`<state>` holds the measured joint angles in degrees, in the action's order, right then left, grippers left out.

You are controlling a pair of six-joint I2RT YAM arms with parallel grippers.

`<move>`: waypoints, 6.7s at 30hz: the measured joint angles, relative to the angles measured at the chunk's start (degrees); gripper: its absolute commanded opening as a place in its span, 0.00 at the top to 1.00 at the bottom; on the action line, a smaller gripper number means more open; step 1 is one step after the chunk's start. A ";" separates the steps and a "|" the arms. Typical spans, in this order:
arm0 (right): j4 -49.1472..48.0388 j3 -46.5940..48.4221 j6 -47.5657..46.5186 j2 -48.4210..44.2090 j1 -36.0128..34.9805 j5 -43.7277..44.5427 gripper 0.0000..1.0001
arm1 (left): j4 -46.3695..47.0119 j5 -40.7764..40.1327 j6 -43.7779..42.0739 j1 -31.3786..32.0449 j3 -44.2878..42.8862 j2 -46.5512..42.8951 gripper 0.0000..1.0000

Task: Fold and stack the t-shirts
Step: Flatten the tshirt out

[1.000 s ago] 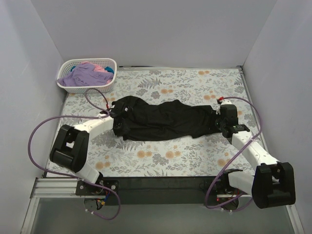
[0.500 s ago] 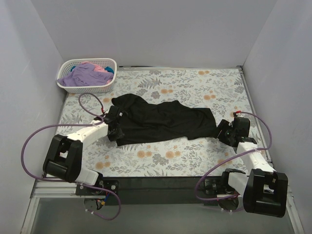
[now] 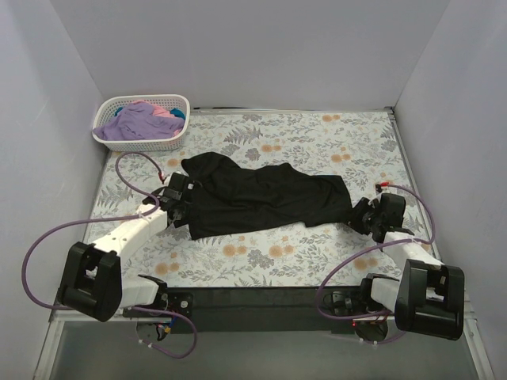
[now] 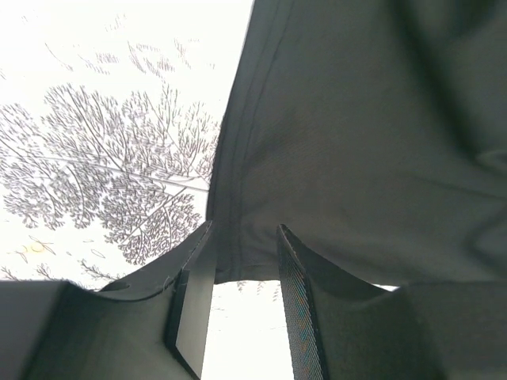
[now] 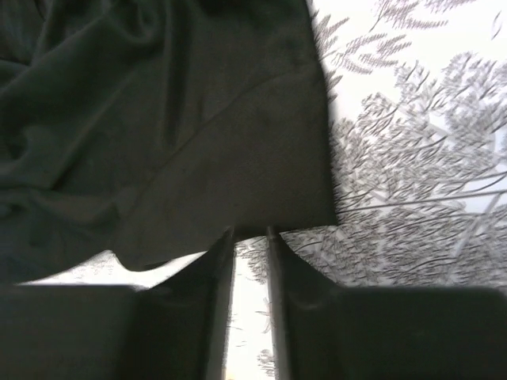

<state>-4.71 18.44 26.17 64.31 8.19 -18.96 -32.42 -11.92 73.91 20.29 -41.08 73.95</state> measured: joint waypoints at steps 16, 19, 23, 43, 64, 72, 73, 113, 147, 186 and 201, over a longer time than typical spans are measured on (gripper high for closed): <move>6.91 16.98 2.40 1.95 -4.57 4.07 0.61 | 2.45 -1.18 -0.20 -0.11 0.00 -6.12 0.64; 8.57 15.61 2.12 1.88 -4.48 8.04 0.50 | 2.47 -1.18 -0.20 -0.11 0.00 -6.12 0.61; 11.47 13.77 0.98 1.90 -3.72 11.89 0.46 | 2.47 -1.18 -0.20 -0.11 0.00 -6.12 0.59; 8.63 10.14 -2.78 8.92 -1.55 6.80 0.81 | 2.51 -1.18 -0.22 -0.11 0.00 -6.34 0.58; 10.95 42.03 -1.18 30.82 -19.50 8.20 0.71 | 2.71 -1.03 -0.55 -0.11 0.00 -6.19 0.58; 15.34 45.86 -6.97 32.74 -19.93 7.28 0.44 | 2.73 -0.83 -0.61 -0.11 0.00 -5.97 0.58; 15.37 44.70 -7.65 31.15 -19.30 6.88 0.45 | 2.75 -0.74 -0.61 -0.11 0.00 -5.97 0.58; -0.22 41.03 -12.61 42.40 -9.31 -16.83 0.70 | 2.93 0.85 -0.87 -0.11 0.00 -3.87 0.58; 25.35 10.71 -5.35 -23.61 -8.94 7.63 0.99 | -6.64 2.34 12.31 -0.11 3.17 -2.67 0.49; 20.35 2.32 -8.07 -22.21 -8.94 1.01 0.99 | -10.88 -5.27 23.34 5.03 -1.31 7.72 0.92; 23.08 17.03 -6.03 -14.53 -8.94 7.15 0.99 | -17.86 -12.83 16.85 4.09 -23.41 15.37 1.00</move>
<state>18.37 35.46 20.14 49.78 -0.75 -11.81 -50.28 -24.75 90.76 24.38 -64.49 89.32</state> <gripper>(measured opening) 0.021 0.025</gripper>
